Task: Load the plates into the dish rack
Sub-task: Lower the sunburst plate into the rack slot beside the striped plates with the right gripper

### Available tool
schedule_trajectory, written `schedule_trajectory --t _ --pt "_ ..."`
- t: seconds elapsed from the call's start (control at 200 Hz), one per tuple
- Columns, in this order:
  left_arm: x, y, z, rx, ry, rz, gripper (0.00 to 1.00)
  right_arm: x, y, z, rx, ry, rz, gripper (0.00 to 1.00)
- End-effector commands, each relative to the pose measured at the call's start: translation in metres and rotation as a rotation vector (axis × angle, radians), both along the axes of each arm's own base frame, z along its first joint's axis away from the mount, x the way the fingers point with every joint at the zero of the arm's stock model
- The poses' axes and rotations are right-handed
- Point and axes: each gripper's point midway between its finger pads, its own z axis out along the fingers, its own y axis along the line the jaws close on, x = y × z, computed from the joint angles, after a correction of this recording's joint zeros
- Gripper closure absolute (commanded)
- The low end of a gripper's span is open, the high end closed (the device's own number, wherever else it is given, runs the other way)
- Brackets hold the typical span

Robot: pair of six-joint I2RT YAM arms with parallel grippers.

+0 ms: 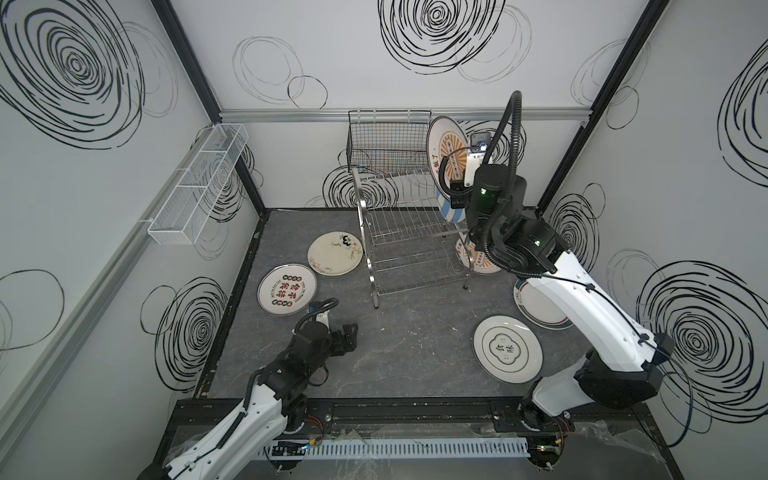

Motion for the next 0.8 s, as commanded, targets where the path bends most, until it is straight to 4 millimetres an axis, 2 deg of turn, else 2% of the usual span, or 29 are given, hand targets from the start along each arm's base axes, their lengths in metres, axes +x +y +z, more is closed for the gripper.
schedule_trajectory --t 0.0,0.34,0.795 --pt "0.005 -0.002 0.005 -0.008 -0.032 -0.005 0.04 0.005 -0.011 0.014 0.054 -0.066 -0.068 1.00" --pt "0.004 -0.003 0.005 -0.011 -0.032 -0.017 0.04 0.026 -0.013 -0.008 0.072 -0.033 -0.089 1.00" --pt "0.004 -0.004 0.004 -0.013 -0.028 -0.022 0.04 0.048 0.003 -0.035 0.076 0.011 -0.070 1.00"
